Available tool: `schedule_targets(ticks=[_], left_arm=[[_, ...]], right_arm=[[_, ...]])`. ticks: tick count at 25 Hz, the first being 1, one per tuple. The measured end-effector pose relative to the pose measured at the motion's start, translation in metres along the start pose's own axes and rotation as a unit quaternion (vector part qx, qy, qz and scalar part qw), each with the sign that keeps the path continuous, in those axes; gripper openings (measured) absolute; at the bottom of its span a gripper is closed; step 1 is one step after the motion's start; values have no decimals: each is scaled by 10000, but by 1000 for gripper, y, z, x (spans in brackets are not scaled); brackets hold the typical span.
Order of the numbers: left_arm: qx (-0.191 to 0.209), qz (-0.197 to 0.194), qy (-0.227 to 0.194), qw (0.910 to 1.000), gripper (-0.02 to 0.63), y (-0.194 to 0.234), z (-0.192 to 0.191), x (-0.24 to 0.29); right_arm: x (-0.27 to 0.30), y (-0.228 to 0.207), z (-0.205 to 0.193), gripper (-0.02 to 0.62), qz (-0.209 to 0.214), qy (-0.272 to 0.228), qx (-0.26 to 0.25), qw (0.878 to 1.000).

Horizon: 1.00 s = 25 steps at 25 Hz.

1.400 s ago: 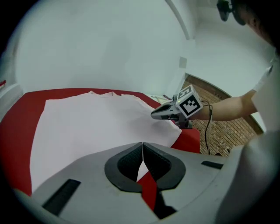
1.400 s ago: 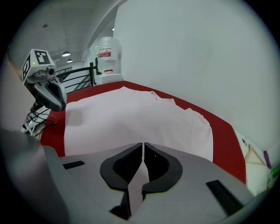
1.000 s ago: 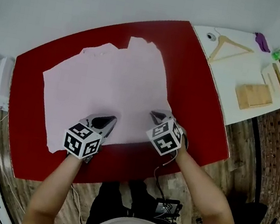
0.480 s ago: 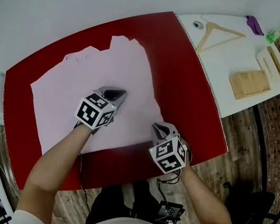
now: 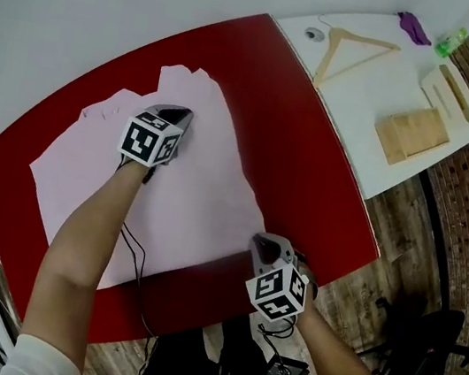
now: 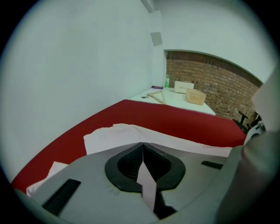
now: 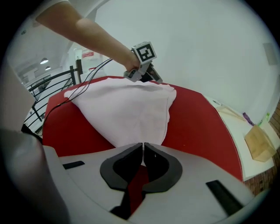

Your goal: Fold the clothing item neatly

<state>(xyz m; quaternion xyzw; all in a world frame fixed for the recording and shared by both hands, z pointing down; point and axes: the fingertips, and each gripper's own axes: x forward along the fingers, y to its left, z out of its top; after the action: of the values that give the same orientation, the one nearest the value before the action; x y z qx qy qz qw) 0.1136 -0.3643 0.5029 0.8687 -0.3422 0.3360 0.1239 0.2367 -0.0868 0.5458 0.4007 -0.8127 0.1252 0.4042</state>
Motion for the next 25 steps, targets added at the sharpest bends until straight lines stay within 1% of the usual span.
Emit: schedule_targets(ticks=[3, 5, 8, 12, 16, 19, 22, 25], left_arm=[[81, 169, 80, 9998, 5, 30, 2, 19], [68, 194, 241, 9995, 5, 44, -2, 33], [159, 133, 602, 9980, 5, 54, -9, 52], [-21, -60, 701, 9975, 5, 63, -5, 62], [-252, -61, 619, 9977, 5, 69, -2, 63], [-259, 28, 525, 9983, 5, 68, 0, 59], [-381, 58, 348, 9987, 5, 66, 5, 46], [-504, -14, 177, 9986, 5, 56, 9, 27]], right_arm=[[-2, 2, 1, 21, -120, -54, -38, 9999], [-4, 3, 1, 21, -200, -90, -5, 9998], [-8, 3, 0, 20, -280, -120, 61, 9995], [-9, 3, -2, 18, -277, -129, 191, 9994], [-10, 2, -2, 17, -357, -149, 91, 9992], [-11, 2, -4, 17, -405, -158, 56, 9990], [-11, 0, -3, 17, -423, -224, 86, 9988], [-13, -4, -1, 18, -581, -339, -112, 9977]])
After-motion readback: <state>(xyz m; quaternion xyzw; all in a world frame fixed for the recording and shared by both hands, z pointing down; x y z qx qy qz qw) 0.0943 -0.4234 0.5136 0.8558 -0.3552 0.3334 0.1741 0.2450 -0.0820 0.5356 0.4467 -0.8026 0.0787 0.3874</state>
